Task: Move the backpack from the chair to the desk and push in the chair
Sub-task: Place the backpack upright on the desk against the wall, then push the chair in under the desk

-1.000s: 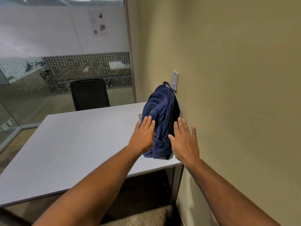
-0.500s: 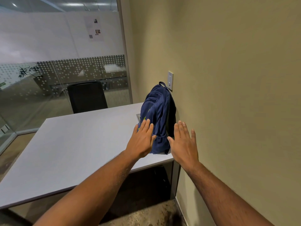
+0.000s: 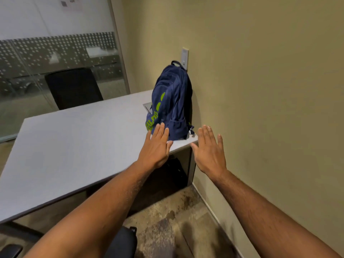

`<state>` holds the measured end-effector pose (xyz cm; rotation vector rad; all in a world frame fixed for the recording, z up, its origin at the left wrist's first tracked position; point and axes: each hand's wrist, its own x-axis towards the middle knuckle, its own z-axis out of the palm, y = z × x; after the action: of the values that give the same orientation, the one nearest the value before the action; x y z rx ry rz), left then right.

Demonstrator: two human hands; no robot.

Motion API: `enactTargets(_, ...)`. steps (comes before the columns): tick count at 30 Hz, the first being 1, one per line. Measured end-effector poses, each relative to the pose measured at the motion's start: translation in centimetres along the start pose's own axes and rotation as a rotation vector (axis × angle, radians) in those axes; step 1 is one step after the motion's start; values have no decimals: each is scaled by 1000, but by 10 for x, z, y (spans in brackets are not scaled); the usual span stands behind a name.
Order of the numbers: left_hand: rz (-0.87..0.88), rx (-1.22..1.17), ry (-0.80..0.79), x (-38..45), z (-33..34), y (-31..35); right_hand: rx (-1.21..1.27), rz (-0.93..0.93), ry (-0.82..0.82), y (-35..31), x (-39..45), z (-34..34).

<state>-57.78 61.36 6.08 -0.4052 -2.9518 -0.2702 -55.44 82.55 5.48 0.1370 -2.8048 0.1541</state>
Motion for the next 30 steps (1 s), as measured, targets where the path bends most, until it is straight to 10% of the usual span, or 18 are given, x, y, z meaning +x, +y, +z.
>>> enactTargets(30, -118, 37, 15, -212, -65, -47, 38, -115, -33, -102, -138, -31)
